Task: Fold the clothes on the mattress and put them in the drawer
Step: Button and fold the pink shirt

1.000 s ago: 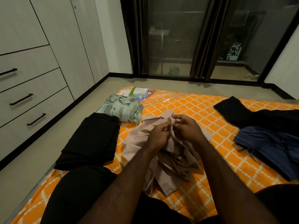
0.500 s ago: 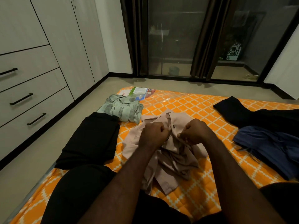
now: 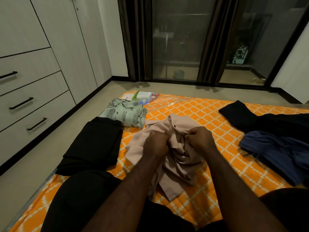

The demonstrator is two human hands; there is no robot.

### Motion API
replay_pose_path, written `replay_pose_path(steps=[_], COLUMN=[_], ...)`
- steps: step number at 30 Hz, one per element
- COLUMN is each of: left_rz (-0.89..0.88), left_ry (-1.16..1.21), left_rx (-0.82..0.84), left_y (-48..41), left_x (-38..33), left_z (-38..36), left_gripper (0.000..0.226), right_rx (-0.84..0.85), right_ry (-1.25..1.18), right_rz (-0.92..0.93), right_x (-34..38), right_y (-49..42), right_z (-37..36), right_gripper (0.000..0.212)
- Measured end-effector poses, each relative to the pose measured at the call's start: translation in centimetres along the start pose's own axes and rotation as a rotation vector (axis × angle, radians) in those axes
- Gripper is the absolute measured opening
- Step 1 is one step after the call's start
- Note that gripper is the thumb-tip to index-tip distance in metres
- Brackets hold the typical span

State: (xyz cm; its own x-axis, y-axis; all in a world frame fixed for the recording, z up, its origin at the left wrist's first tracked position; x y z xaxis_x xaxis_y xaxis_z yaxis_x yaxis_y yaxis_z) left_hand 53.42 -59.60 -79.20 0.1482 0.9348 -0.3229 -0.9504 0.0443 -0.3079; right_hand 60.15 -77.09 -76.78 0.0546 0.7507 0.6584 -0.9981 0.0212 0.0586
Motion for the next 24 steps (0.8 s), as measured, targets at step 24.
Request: replay_pose_path(steps=[24], left_rz=[0.054], left_ry=[0.358], left_rx=[-0.627], left_y=[-15.1], left_x=[-7.4], left_z=[20.6], left_gripper=[0.011], right_rx=[-0.158], right_ry=[-0.21], right_rz=[0.335], right_x=[19.9], right_y=[-3.7], right_z=[15.9], right_gripper=[0.011])
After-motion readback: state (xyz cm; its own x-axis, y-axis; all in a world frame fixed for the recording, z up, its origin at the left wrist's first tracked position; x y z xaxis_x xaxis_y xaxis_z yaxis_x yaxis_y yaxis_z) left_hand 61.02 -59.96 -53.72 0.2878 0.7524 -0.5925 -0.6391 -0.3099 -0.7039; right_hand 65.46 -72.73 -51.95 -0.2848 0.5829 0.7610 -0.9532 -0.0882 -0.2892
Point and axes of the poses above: each hand's wrist, its own y-axis away from the middle knuckle, its own z-axis out of the back of the hand, x = y × z, the point moved 1 cm from there along -y, towards the middle knuckle, and after that the axes turned 13 degrees about -z, right-handed, at the moved point
